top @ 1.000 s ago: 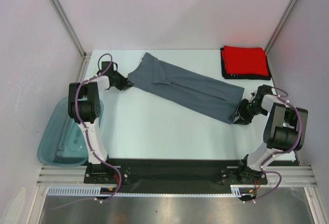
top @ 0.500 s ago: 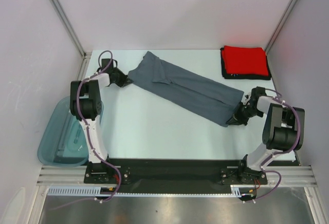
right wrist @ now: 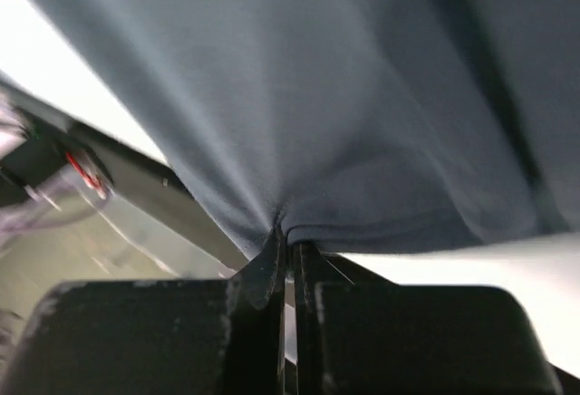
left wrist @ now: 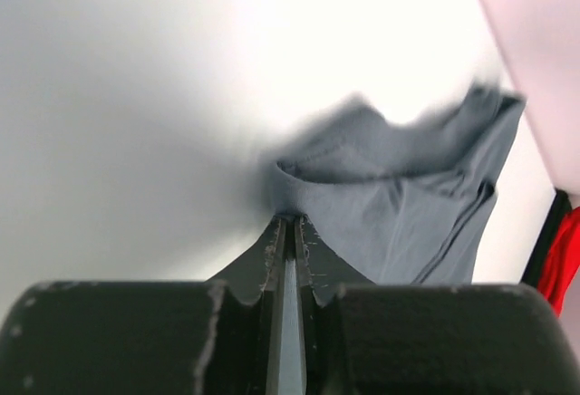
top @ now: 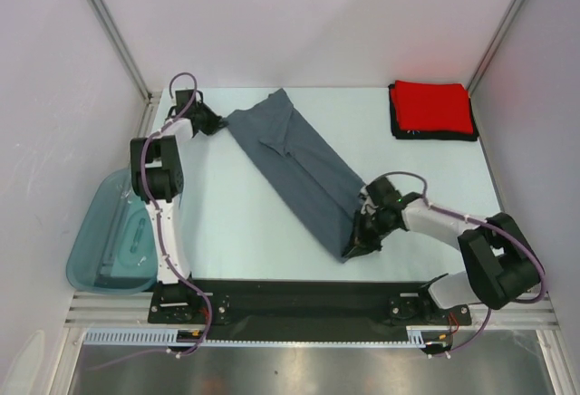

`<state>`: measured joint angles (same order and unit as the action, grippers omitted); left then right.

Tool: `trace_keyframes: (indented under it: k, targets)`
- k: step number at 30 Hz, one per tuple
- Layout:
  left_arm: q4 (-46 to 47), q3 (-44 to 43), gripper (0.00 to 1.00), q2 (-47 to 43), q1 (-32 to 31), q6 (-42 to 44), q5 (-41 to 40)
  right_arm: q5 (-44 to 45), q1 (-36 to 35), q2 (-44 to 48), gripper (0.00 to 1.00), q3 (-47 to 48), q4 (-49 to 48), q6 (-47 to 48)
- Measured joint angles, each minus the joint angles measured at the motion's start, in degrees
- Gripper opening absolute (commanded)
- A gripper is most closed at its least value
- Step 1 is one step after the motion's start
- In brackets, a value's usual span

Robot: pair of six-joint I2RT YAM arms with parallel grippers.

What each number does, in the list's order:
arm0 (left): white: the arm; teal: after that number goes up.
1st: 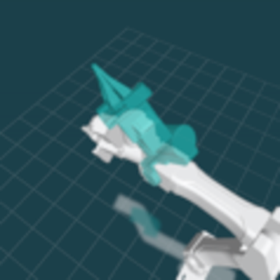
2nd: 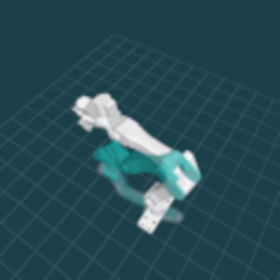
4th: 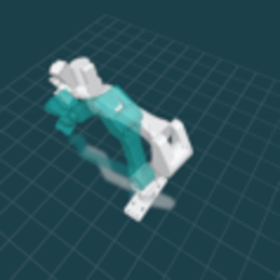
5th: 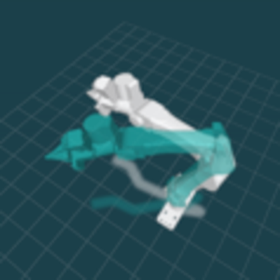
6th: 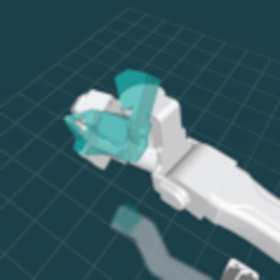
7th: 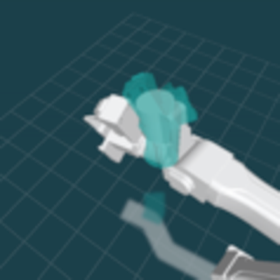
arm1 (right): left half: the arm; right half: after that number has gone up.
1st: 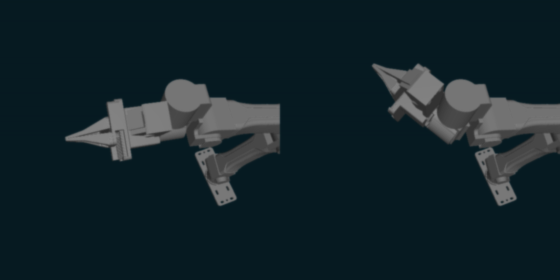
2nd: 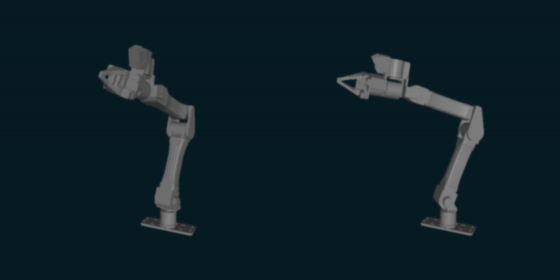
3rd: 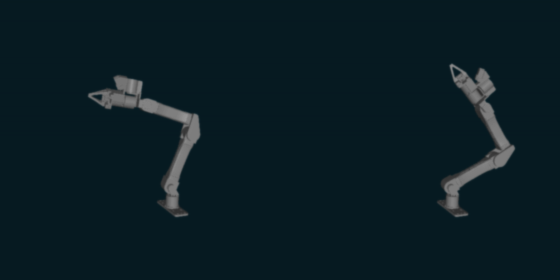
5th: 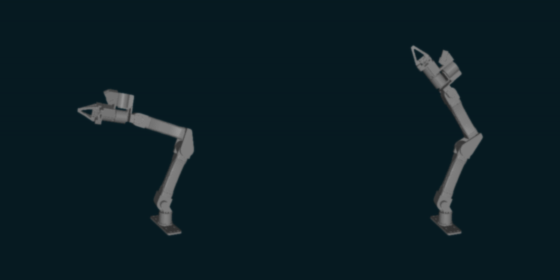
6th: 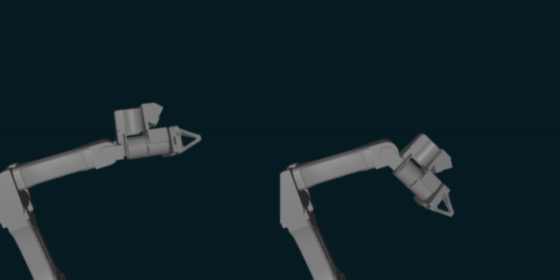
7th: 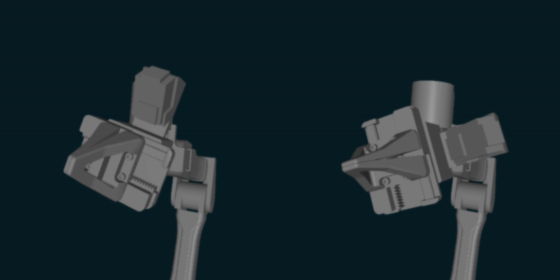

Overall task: Fold and stack the t-shirts
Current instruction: Fold the tshirt

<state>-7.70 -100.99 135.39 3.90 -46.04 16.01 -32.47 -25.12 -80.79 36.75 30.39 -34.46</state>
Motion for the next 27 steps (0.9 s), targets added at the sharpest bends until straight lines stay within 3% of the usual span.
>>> trace_keyframes:
  k: [3, 5, 7, 10, 13, 16, 21, 22, 27]
  targets:
    - [1.4, -4.0, 0.17, 3.3, 0.0, -0.4, 0.1, 0.2, -11.2, -0.3, 0.00, -0.7, -7.3, -6.3]
    - [2.4, -5.6, 0.26, 4.9, 0.0, -0.7, 0.2, 0.5, -18.4, -2.5, 0.03, 0.3, -12.9, -10.1]
    - [3.0, -5.7, 0.44, 4.8, 0.0, -0.7, -0.2, 0.5, -23.8, -7.0, 0.13, 3.4, -16.5, -12.5]
    - [3.4, -4.9, 0.54, 3.4, 0.0, 0.2, -1.5, 0.0, -30.7, -15.1, 0.30, 11.9, -17.4, -11.8]
    - [1.1, -2.1, 0.58, -0.2, 0.2, 2.6, -3.2, -1.8, -34.5, -19.1, 0.40, 19.1, -17.0, -8.5]
    - [-2.6, 0.8, 0.61, -5.2, 0.4, 5.1, -3.7, -4.6, -35.5, -19.2, 0.48, 23.6, -13.9, -3.5]
    - [-6.1, 6.2, 0.64, -16.0, 0.0, 8.4, -2.6, -7.7, -32.1, -17.0, 0.54, 27.1, -5.9, 5.5]
    - [-6.6, 7.1, 0.64, -18.0, -0.2, 9.0, -1.9, -8.6, -30.5, -16.0, 0.99, 27.1, -4.4, 6.6]
    - [-7.3, 12.7, 0.64, -24.0, -1.4, 10.3, 0.7, -13.6, -22.7, -14.0, 1.00, 27.7, -2.7, 10.6]
